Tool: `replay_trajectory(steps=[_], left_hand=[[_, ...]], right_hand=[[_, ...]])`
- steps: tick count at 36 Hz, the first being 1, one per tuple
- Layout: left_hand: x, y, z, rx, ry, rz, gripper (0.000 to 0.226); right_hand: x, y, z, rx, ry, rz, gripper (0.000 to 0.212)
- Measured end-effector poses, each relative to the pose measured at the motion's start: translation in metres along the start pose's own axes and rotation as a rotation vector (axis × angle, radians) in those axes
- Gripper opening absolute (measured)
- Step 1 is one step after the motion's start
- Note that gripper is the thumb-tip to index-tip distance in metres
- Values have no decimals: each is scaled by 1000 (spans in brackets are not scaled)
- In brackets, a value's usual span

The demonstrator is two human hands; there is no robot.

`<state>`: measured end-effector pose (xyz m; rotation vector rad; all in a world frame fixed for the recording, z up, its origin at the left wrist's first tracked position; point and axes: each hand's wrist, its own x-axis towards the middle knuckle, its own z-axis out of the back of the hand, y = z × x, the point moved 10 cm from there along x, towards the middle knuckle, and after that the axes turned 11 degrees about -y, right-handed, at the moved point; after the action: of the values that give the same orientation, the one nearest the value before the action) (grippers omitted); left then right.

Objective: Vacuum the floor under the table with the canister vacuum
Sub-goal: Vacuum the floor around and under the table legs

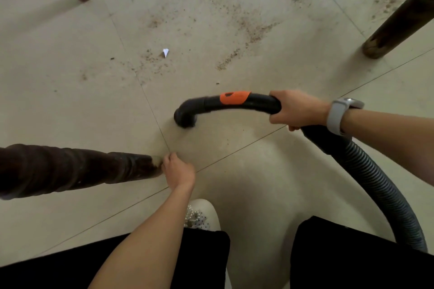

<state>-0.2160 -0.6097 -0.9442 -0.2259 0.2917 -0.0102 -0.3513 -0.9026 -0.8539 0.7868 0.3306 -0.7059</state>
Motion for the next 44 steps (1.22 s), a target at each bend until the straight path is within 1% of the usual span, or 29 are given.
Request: replay_trajectory(steps=[4,9,16,22,26,31,37,40,44], left_hand=[[-2,0,-4,-4,12,-33,42],[-2,0,-2,-3,4,-62,43],[-4,5,-2,61,17,-68,41],[-14,11,-3,151,56,-33,45],[-21,10,-8,221,104,-78,54],[-24,8,-10,210,117,-95,54],[-23,6,-7,156,119,-44,50],[-20,6,-5,143,125,-24,50],[-12,-1,-2,109,86,-42,43]], right_hand=[[1,-10,21,71,-59,-49,14],[-13,-9,9,46,36,-11,17],[-19,0,-4,-28,40,35,18],[-13,32,-34,-31,130,83,16],[-5,54,-55,-37,177,112,16],[8,71,-54,-54,130,124,16],[22,94,-56,-80,-3,146,19],[25,87,-48,-65,-7,118,19],[17,52,-29,-27,15,50,18]])
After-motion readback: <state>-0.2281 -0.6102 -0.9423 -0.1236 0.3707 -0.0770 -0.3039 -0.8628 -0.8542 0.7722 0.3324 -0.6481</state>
